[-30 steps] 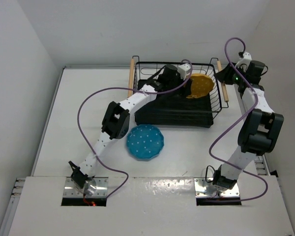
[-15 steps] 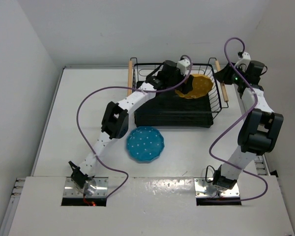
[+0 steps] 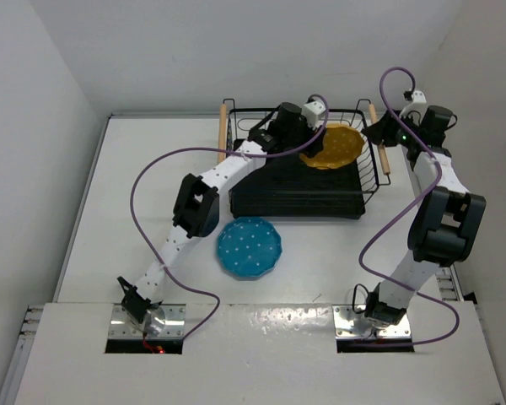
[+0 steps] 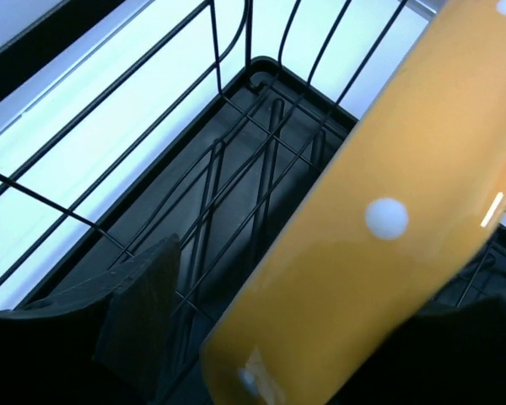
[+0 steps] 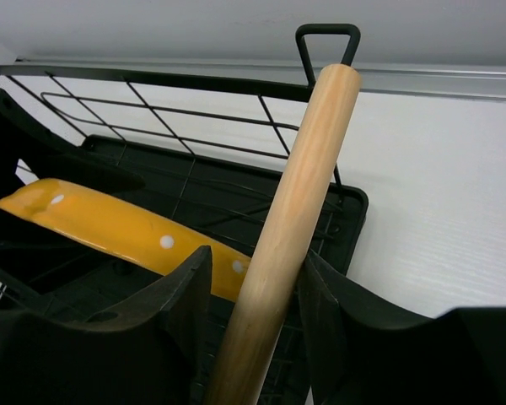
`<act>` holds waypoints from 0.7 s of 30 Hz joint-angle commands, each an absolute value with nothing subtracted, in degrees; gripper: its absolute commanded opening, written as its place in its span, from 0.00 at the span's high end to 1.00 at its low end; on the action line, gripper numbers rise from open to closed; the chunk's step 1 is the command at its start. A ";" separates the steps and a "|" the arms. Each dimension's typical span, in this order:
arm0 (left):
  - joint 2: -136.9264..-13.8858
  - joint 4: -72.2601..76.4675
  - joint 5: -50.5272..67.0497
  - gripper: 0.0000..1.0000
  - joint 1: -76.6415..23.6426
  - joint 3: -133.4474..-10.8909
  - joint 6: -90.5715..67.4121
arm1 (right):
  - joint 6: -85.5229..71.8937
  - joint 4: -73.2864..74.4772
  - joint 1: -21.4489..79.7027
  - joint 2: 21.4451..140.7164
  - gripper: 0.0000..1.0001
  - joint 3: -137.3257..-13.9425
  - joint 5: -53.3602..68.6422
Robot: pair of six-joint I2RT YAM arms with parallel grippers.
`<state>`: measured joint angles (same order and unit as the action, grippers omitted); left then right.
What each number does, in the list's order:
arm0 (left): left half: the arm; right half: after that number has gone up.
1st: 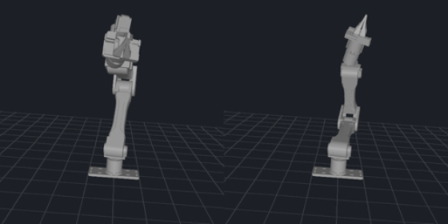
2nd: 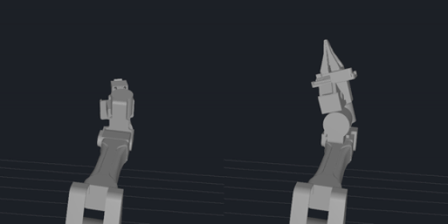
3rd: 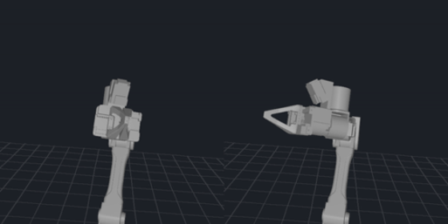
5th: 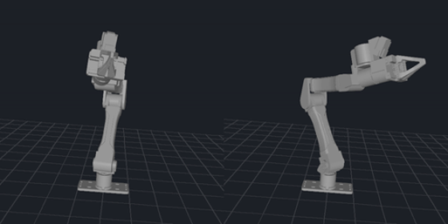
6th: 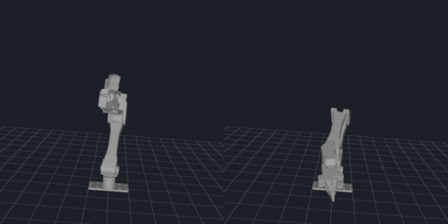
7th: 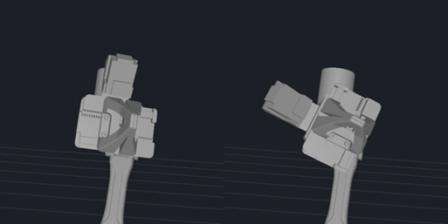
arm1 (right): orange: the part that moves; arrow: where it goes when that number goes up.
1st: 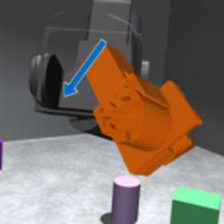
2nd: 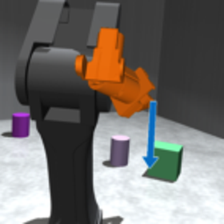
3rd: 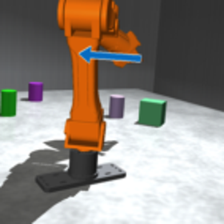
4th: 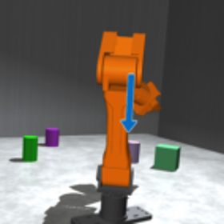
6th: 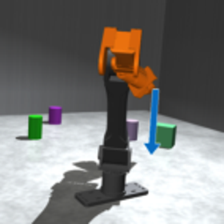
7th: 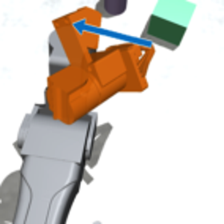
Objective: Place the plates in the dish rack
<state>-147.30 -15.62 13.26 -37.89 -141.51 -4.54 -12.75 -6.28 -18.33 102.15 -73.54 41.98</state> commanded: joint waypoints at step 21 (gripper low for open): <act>-139.31 -17.84 21.97 0.09 -35.24 -138.43 -1.32 | -13.44 -7.82 -17.40 99.84 0.27 -72.68 48.52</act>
<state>-144.59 -18.79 19.40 -36.23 -138.37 -2.72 -12.69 -7.66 -18.37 101.93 -72.53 44.18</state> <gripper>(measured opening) 0.902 0.725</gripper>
